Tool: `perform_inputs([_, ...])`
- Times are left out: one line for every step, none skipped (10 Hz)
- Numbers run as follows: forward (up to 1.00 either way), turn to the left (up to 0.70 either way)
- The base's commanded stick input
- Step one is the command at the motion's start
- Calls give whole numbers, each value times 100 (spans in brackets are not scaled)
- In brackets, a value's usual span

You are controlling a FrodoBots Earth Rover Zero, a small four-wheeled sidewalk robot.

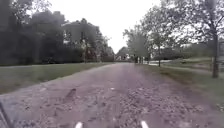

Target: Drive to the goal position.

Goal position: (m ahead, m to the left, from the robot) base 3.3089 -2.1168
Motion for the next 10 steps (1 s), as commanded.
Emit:
perform_inputs([70, 0])
perform_inputs([70, 0])
perform_inputs([70, 0])
perform_inputs([70, 0])
perform_inputs([70, 0])
perform_inputs([70, 0])
perform_inputs([70, 0])
perform_inputs([70, 0])
perform_inputs([70, 0])
perform_inputs([70, 0])
